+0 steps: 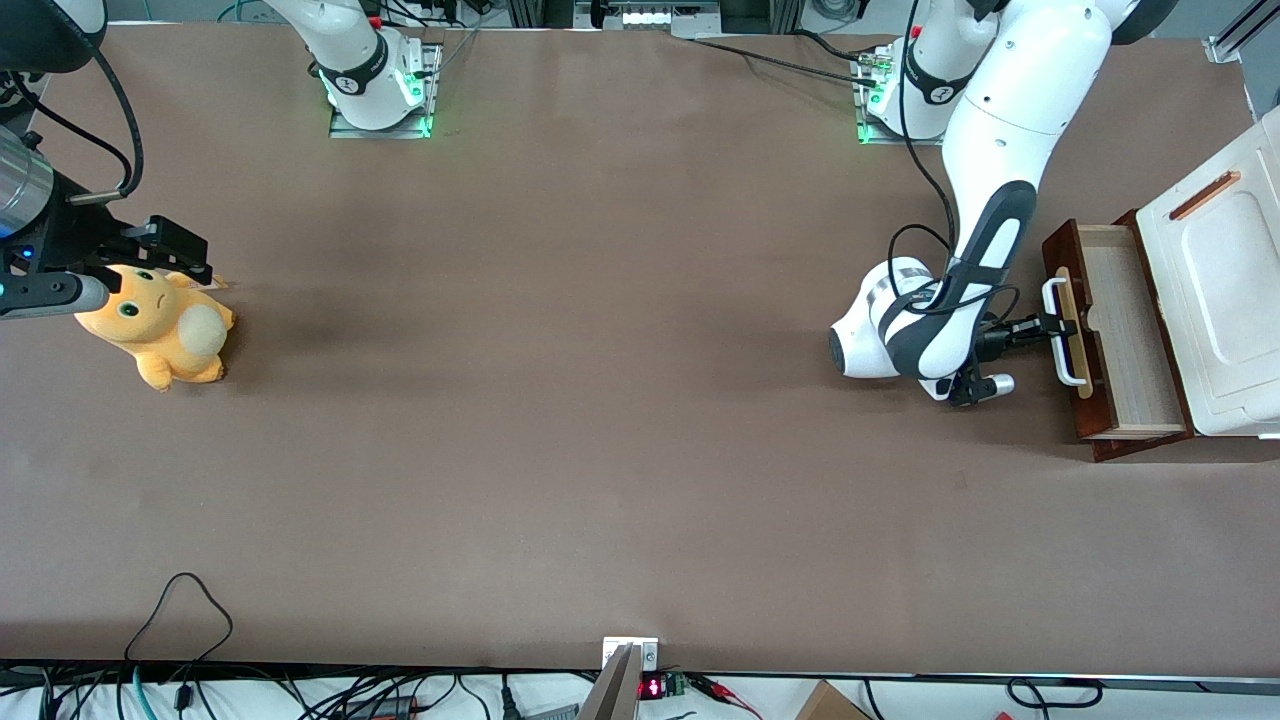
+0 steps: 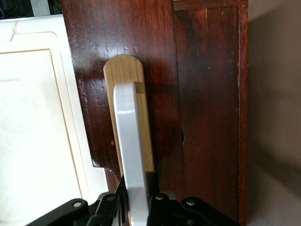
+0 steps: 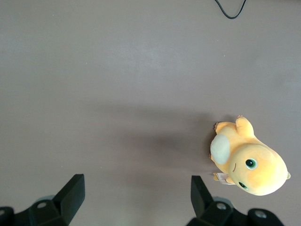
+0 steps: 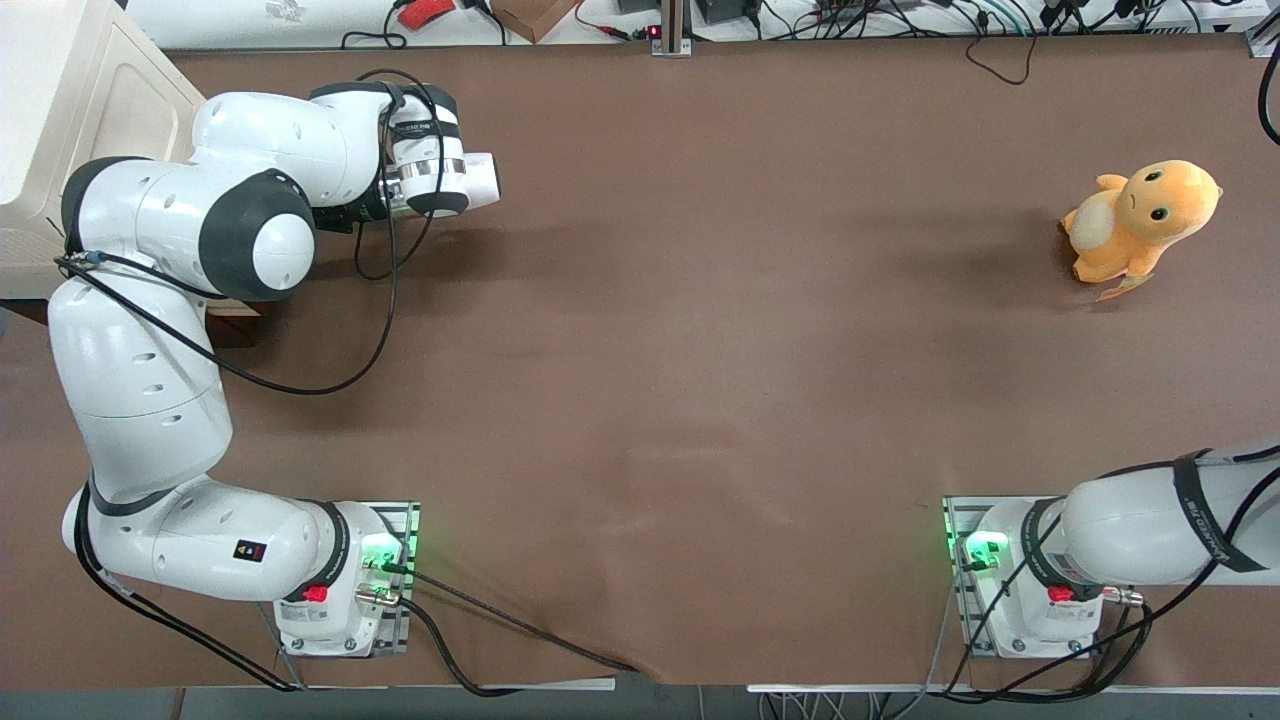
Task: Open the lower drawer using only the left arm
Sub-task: 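Pull the handle with the left gripper, sliding the drawer outward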
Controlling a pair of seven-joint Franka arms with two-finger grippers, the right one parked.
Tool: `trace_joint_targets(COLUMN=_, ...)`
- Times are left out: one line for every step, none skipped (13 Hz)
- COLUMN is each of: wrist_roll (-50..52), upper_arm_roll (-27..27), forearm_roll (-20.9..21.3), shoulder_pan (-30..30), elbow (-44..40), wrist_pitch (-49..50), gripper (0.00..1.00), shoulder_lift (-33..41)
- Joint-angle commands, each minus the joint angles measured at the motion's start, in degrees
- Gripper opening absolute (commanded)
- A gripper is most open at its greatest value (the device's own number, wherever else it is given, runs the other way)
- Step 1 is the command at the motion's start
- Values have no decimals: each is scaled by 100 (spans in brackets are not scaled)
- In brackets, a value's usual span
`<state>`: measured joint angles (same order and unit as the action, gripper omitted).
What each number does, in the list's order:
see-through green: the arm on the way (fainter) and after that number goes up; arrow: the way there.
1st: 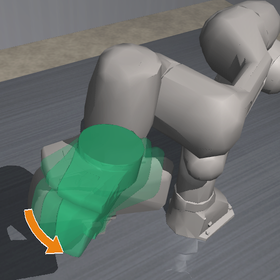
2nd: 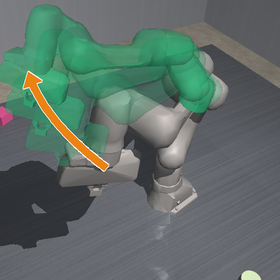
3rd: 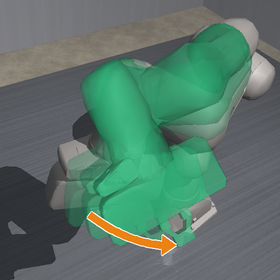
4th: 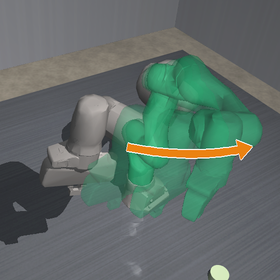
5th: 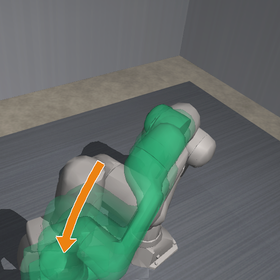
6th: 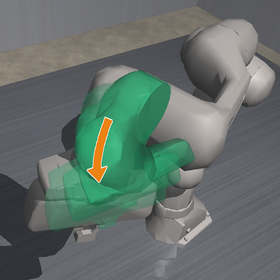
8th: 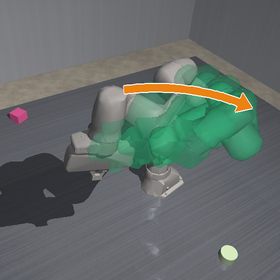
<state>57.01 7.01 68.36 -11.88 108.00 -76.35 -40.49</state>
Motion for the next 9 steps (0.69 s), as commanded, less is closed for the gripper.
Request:
trace_joint_targets(wrist_roll=55, upper_arm_roll=64, forearm_roll=-622, shoulder_pan=-297, elbow=-50, wrist_pitch=332, gripper=19, shoulder_lift=-55)
trace_joint_targets(wrist_roll=55, upper_arm_roll=55, forearm_roll=-657, shoulder_pan=-314, elbow=-51, wrist_pitch=332, gripper=19, shoulder_lift=-55)
trace_joint_targets(wrist_roll=55, upper_arm_roll=55, forearm_roll=-657, shoulder_pan=-341, elbow=-51, wrist_pitch=332, gripper=19, shoulder_lift=-64)
trace_joint_targets(wrist_roll=55, upper_arm_roll=55, forearm_roll=-666, shoulder_pan=-350, elbow=-51, wrist_pitch=332, gripper=19, shoulder_lift=-64)
trace_joint_targets(wrist_roll=64, upper_arm_roll=55, forearm_roll=-675, shoulder_pan=-350, elbow=-51, wrist_pitch=332, gripper=19, shoulder_lift=-64)
trace_joint_targets(wrist_roll=125, upper_arm_roll=55, forearm_roll=-683, shoulder_pan=-358, elbow=-51, wrist_pitch=332, gripper=19, shoulder_lift=-64)
trace_joint_targets(wrist_roll=143, upper_arm_roll=64, forearm_roll=-727, shoulder_pan=-359, elbow=-51, wrist_pitch=332, gripper=19, shoulder_lift=-64)
trace_joint_targets(wrist_roll=169, upper_arm_roll=55, forearm_roll=-745, shoulder_pan=-359, elbow=-51, wrist_pitch=332, gripper=19, shoulder_lift=-64)
trace_joint_targets(wrist_roll=170, upper_arm_roll=64, forearm_roll=-745, shoulder_pan=-367, elbow=-51, wrist_pitch=332, gripper=19, shoulder_lift=-64)
